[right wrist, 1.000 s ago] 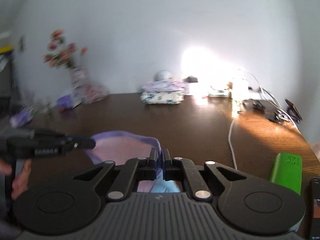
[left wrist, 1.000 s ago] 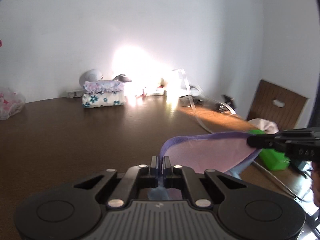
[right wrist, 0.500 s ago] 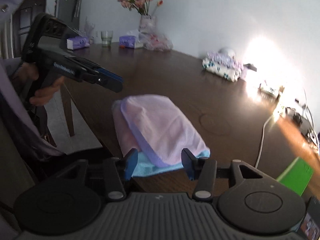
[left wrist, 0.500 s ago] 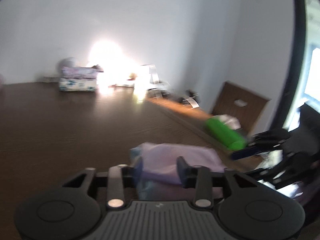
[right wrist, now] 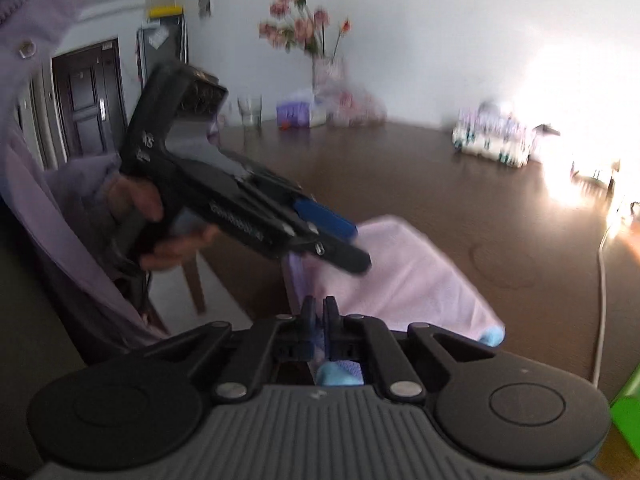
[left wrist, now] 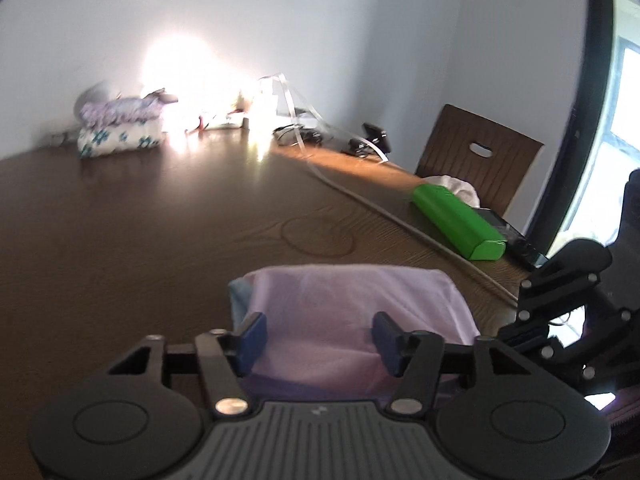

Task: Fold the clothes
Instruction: 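Lower the folded bundle onto the table and open both grippers, then grasp the folded pink bundle edge with the left gripper while the right gripper grasps its other edge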

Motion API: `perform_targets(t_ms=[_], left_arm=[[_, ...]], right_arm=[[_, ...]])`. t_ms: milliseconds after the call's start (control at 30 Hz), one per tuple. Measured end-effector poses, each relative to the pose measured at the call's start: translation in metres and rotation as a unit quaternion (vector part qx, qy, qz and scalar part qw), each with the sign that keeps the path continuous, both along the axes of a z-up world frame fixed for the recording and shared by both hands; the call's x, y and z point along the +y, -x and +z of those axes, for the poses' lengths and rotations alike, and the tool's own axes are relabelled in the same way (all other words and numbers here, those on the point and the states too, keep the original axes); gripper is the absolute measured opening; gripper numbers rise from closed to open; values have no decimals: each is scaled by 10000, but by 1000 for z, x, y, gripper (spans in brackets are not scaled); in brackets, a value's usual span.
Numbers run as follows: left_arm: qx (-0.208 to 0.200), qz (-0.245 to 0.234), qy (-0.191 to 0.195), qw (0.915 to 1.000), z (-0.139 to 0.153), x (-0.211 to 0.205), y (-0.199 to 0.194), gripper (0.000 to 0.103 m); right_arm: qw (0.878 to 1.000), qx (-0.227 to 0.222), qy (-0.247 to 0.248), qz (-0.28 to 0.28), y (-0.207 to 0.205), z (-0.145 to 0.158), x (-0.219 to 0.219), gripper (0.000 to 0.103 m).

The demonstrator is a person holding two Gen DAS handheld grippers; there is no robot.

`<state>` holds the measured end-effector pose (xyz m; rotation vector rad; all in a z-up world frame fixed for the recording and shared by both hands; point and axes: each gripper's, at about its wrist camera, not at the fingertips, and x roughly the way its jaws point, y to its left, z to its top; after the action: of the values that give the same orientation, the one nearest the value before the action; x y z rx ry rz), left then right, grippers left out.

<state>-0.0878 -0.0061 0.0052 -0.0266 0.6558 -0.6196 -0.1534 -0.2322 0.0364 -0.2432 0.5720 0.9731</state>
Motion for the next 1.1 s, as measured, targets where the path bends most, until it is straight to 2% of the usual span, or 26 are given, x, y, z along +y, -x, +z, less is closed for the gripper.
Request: perform_targets(t_ms=[33,100,167,267,333,367,433,533,600,667,733,800,900,1033,1100], left_arm=[[79,13,102,9999,-2,5,-1,62],[148,63,208,9997,0,21,4,62],[121,99,384,9991,9,32,2,62],[191,433,707,9964,21,53,-15,66],[469,488,859,9940,19,59,-35,64],[622,498,932,9924,18,61,-45,61],[977,482,1032,9887,13,63,-66,45],[1506,502,1012,9821,2,58,-85,30],[1398,395,679,9871,0,47,-88,13],[1045,372,281,9934,3,35,-82,11],[895,426,129,9950,3,30,-76,6],[717,614,-42,9955,4,26,-72,5],[111,1150,-685,9909,6,19,-62,4],[-177,1516,-488,9871,20,25,-49,5],[-365,1439,-331,9884,30,22,-38,11]], right_arm=[[9999,-17,163,-22,-1,-3,3,5],[9998,-141,112,-4,3,2,3,15],[9994,-339,7,-41,7,6,5,49],[9989,-471,23,-81,9,4,9,49],[9988,-491,-37,-68,10,3,12,49],[9987,-503,-8,-63,10,1,15,48],[9984,-540,177,-67,9,-4,22,45],[9972,-622,400,-145,13,-10,27,34],[9975,-569,349,-226,9,-12,27,32],[9970,-597,369,-324,9,-12,23,28],[9966,-620,399,-374,5,-11,18,25],[9961,-643,430,-423,1,-11,13,23],[9953,-677,476,-497,-4,-9,5,23],[9945,-744,470,-575,-11,-6,-3,27],[9943,-792,347,-628,-10,0,-10,33]])
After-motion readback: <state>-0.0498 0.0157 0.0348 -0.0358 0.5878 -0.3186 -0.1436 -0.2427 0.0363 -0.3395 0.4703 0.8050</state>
